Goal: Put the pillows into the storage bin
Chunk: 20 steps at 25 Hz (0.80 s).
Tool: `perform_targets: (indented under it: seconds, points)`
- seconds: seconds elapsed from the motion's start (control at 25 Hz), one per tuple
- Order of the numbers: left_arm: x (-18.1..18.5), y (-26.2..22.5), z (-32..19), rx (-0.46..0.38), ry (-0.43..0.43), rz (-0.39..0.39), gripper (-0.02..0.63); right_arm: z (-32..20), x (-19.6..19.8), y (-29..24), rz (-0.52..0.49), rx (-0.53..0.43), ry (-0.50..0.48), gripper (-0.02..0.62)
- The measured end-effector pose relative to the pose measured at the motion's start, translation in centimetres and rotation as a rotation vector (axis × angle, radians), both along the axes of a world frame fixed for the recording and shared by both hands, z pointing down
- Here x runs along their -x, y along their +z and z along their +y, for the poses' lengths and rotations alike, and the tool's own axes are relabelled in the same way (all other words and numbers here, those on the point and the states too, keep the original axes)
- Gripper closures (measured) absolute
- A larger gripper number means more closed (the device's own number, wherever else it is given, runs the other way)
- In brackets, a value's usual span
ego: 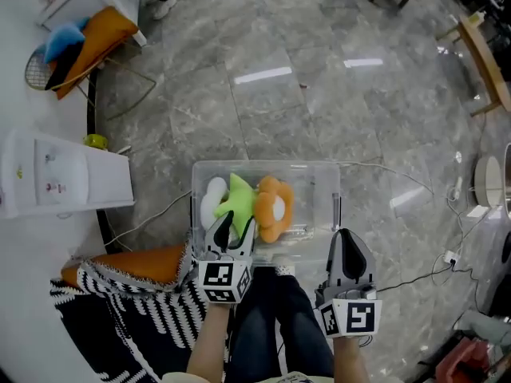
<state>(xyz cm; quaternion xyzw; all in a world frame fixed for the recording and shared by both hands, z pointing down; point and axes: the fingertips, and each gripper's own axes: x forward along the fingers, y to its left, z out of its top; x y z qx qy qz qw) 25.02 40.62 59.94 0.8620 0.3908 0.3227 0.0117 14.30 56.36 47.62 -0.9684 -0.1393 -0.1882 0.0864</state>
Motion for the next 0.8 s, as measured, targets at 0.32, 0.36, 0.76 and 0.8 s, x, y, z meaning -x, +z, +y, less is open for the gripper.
perform_targets:
  seconds: [0.32,0.36,0.76,0.8]
  points:
    - [-2.1,-22.4,-3.7,0.059,-0.123,0.317,0.436,-3.3,-2.8,-13.9,0.173,0.058,-0.1,0.568]
    - [-1.5,-24.7,-4.4,0.065,-0.131,0.335,0.443,-3.9,-2.4,-15.5,0.184,0.061,-0.104,0.568]
    - [1.8,-40.8,-10.5,0.106,-0.284,0.56,0.577,-8.4,-2.9,-28.1,0.335,0.109,-0.173,0.568]
    - [2.2,-42.0,-10.7,0.112,-0.291,0.58,0.578,-8.6,-2.7,-29.1,0.349,0.113,-0.176,0.568]
